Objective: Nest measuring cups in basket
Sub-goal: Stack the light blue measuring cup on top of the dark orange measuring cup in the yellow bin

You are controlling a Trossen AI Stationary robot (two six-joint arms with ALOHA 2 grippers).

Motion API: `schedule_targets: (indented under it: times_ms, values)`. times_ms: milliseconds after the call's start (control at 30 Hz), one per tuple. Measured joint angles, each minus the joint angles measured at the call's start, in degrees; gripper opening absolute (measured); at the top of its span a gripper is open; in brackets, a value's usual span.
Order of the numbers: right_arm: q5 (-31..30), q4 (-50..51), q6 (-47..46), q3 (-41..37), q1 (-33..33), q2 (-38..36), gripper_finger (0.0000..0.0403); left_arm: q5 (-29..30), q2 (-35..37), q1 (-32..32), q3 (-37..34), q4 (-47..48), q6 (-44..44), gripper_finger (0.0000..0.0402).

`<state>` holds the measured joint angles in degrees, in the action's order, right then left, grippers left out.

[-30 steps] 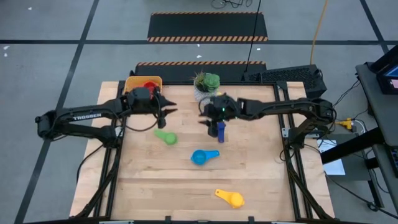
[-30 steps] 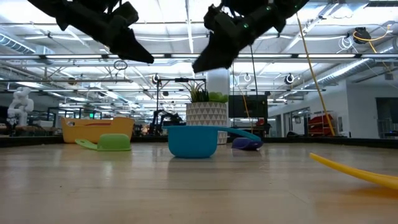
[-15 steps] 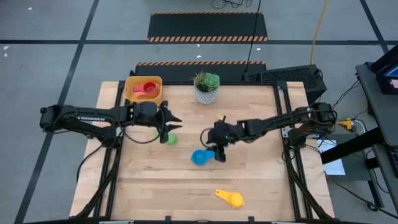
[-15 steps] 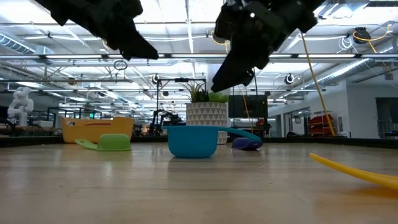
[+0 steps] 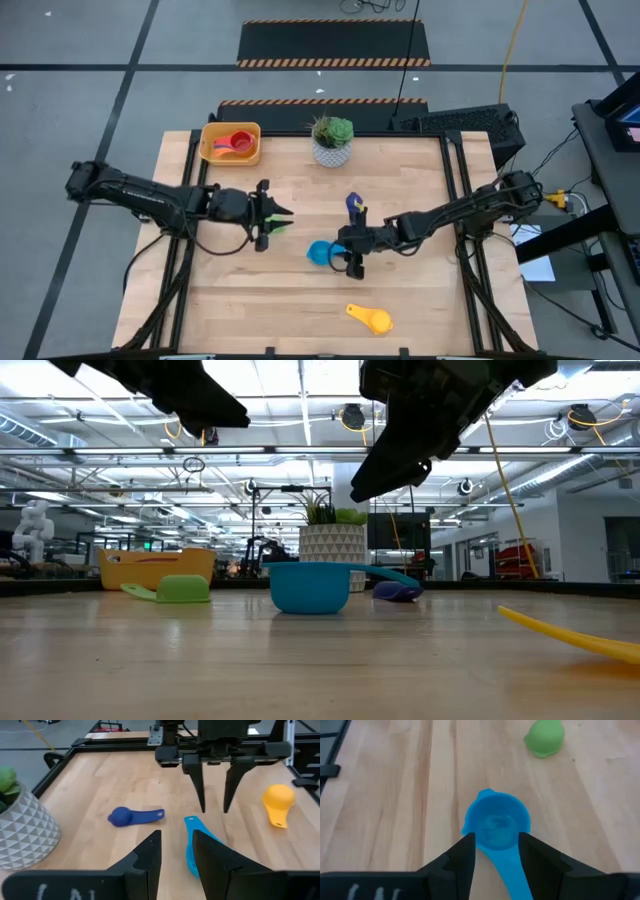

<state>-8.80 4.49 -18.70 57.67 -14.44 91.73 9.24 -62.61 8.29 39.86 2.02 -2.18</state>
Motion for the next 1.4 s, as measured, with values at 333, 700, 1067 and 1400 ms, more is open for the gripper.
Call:
schedule_targets:
  times_ms: [333,700,1067,1400]
  values:
    - [-1.73,-0.84,-4.61,0.00,-1.07,5.50,0.0185,4.21,-1.87,7.50,-0.02,1.01,-3.35,0.0113]
    - [-6.06,-1.29,-3.84,0.02,-1.30,5.92,0.0313,4.34,-4.72,12.15,-0.07,0.55,-5.93,0.0113]
    - [11.64,-3.42,0.70,-3.19,7.15,5.92,0.0322,6.39,-4.70,12.97,-0.07,0.40,-6.73,0.0113]
    - [29.22,-9.25,2.28,-7.80,13.21,5.92,0.0311,7.40,-4.70,12.66,-0.07,0.35,-0.99,0.0113]
